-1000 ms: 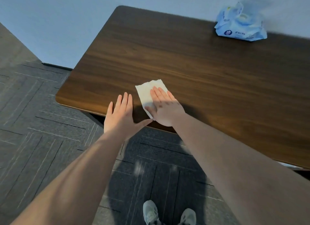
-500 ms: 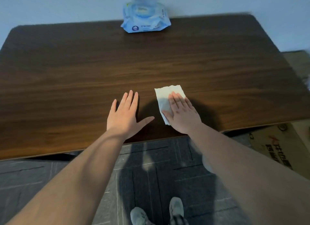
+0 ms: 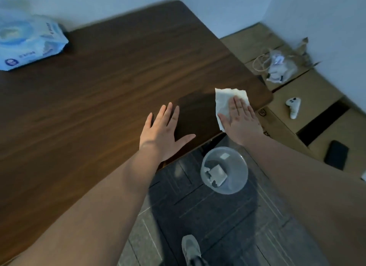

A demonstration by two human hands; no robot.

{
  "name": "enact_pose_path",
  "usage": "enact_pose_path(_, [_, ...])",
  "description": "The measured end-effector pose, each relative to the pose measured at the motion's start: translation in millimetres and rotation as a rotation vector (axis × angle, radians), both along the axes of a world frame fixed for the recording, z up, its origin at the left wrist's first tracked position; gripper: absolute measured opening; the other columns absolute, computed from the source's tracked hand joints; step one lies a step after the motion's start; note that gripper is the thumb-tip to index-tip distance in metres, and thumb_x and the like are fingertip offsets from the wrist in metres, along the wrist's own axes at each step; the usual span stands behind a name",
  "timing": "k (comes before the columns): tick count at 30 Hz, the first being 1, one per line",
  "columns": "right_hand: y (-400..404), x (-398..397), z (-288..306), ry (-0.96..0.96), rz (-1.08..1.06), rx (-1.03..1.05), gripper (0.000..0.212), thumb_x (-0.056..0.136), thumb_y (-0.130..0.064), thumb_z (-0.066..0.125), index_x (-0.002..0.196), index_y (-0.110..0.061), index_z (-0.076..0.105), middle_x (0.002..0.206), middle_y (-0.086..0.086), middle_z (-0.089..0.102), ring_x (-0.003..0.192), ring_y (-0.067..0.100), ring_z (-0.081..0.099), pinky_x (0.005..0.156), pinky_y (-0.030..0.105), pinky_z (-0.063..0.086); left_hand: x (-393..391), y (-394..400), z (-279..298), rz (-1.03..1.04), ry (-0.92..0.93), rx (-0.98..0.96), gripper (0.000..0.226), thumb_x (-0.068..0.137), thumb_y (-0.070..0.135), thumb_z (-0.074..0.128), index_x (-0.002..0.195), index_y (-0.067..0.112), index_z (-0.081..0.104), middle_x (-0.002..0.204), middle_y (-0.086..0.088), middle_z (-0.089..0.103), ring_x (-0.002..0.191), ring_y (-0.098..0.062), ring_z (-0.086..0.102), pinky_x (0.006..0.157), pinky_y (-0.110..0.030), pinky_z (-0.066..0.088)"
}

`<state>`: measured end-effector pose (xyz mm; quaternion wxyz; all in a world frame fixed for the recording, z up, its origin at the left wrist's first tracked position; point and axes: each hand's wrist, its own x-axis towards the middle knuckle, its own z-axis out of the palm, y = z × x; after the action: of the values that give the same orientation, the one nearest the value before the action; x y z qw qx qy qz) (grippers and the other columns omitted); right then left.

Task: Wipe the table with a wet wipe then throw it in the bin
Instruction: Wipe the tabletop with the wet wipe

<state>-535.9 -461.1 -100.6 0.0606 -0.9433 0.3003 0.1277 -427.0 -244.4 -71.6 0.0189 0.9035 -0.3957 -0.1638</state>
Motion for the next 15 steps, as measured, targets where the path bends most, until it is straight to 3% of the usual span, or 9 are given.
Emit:
enact_pose_path(4, [-47,-15,-5,-0.064,-0.078,0.006,0.074,0.096,-0.057,0.009,0.151,-0.009,-0.004,0.161,0.009,-0.003,0.147,0.02,-0.004,0.118,0.036,-0.003,-7,-64,-10,-0.101,-0.026,-0.022,0.092,0.08,0.08,0.008,0.15,0.024,-0.011,0.16,0.002,-0.012,0.146,-0.015,-0.014,0.119,-0.044,-0.003])
enact_pose_path(9, [-77,-39,-11,-0.329,-0.101,-0.035,0.053,0.103,-0.033,0.025,0.148,-0.005,0.024,0.157,0.011,0.021,0.146,0.021,0.014,0.117,0.032,0.007,-19,-136,-18,-0.216,-0.057,-0.039,0.086,0.085,0.075,0.008,0.15,0.023,-0.011,0.161,0.0,-0.011,0.146,-0.016,-0.012,0.119,-0.045,0.0])
enact_pose_path(15, [-81,-79,-35,-0.379,-0.106,0.136,0.054,0.103,-0.034,0.022,0.15,-0.01,0.016,0.159,0.005,0.012,0.147,0.016,0.007,0.12,0.035,0.008,-21,-195,-24,-0.313,-0.032,-0.108,0.084,0.086,0.074,0.012,0.151,0.023,-0.007,0.161,0.001,-0.011,0.146,-0.015,-0.011,0.119,-0.045,-0.001])
